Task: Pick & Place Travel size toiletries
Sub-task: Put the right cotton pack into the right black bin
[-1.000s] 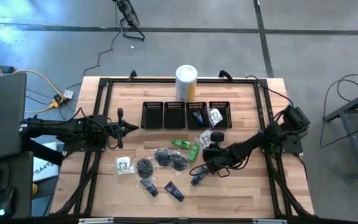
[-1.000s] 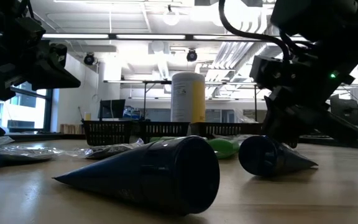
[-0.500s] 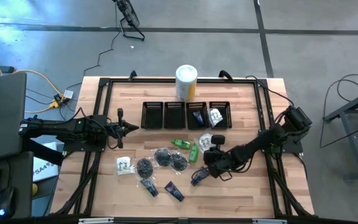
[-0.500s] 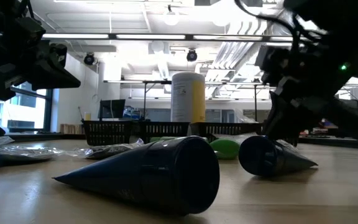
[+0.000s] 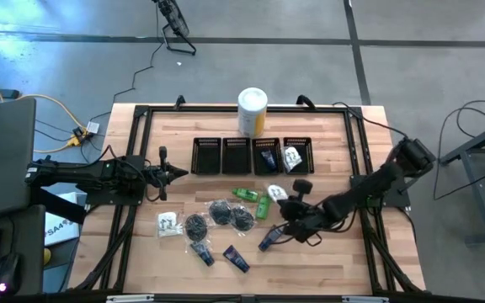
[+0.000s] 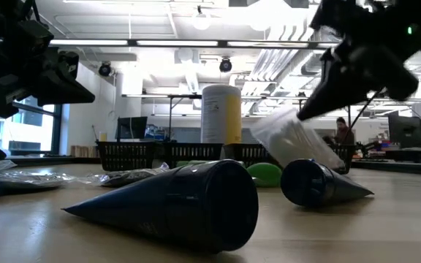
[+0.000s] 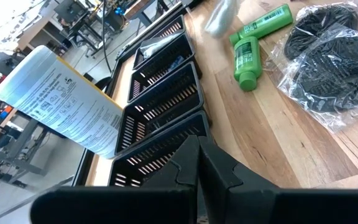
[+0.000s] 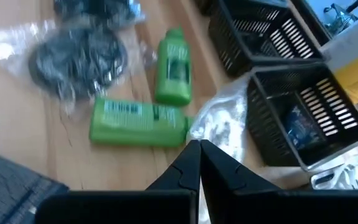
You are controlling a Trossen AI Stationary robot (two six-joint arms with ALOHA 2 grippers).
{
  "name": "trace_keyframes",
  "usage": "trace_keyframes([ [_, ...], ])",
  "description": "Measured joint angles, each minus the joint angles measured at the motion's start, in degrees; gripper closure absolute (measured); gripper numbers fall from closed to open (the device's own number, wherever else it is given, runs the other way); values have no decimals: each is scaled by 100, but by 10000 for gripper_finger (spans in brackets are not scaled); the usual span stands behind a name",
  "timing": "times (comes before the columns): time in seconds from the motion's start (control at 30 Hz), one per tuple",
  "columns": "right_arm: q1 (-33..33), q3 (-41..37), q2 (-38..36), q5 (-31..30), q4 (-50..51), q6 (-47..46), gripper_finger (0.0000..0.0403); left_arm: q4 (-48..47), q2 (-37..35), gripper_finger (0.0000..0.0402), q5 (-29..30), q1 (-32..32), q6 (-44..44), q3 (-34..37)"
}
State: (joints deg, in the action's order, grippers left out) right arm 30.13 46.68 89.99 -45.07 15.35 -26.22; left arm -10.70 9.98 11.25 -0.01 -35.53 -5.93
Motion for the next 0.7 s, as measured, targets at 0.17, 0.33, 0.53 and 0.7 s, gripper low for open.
trace_keyframes([
  [0.17,-13,0,-452,-311,9,-120,401,2,0,400,-2,-1,0,0],
  [0.33,-19,0,-972,-775,6,-120,401,2,-1,400,-2,-1,0,0],
  [0.53,-59,0,-1634,-1263,48,-101,401,4,0,400,-4,-2,0,0],
  [0.7,-264,0,-2093,-1354,88,-99,401,4,-1,400,-4,-1,0,0],
])
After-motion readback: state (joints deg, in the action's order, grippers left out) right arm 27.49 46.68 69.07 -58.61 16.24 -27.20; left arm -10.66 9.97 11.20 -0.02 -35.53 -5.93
